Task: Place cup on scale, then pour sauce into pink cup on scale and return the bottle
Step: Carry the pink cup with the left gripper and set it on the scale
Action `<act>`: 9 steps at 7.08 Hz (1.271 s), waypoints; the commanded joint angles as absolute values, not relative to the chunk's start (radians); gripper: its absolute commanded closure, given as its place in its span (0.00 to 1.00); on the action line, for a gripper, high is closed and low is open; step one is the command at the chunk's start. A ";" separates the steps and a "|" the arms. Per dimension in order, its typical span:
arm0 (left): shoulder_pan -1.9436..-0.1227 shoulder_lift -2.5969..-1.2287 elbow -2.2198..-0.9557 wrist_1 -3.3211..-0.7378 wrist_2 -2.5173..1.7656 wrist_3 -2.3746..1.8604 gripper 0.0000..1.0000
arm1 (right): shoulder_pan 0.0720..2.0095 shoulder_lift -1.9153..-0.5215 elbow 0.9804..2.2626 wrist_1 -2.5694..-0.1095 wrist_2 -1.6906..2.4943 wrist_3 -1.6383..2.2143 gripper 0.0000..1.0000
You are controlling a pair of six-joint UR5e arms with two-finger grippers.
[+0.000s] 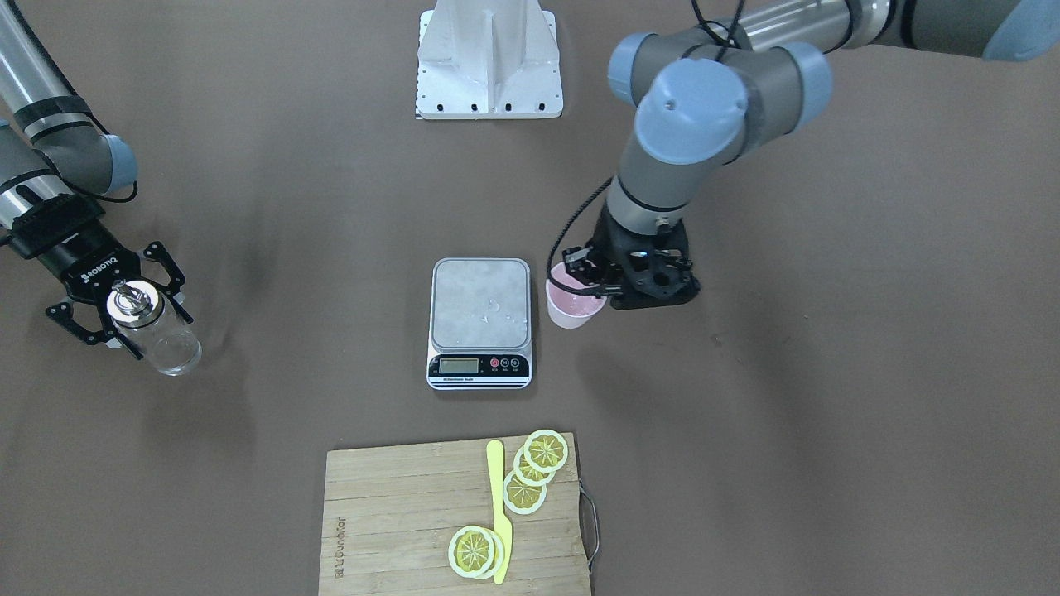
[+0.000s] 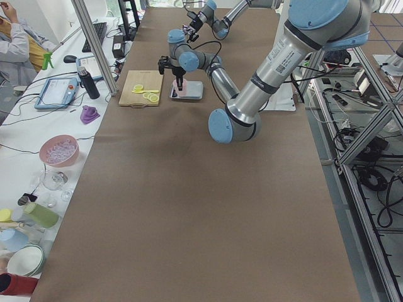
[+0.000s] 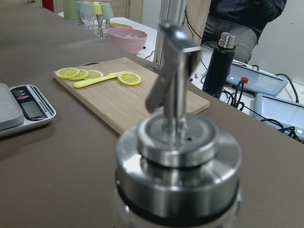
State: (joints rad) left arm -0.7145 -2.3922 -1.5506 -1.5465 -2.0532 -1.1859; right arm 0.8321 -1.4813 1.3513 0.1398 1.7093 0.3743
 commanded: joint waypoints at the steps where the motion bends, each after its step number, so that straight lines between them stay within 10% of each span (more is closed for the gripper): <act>1: -0.637 -2.474 -1.445 -1.635 -2.000 -1.213 1.00 | 0.831 -1.497 1.362 0.140 1.709 0.368 1.00; 5: -0.591 -2.494 -1.433 -1.638 -1.934 -1.204 0.91 | 0.831 -1.497 1.364 0.141 1.709 0.370 1.00; 6: -0.591 -2.493 -1.433 -1.640 -1.934 -1.201 0.25 | 0.831 -1.496 1.364 0.141 1.709 0.370 1.00; 7: -0.592 -2.490 -1.439 -1.638 -1.936 -1.165 0.02 | 0.831 -1.496 1.364 0.140 1.709 0.368 1.00; 9: -0.652 -2.455 -1.513 -1.620 -1.986 -1.137 0.01 | 0.831 -1.496 1.405 0.111 1.709 0.367 1.00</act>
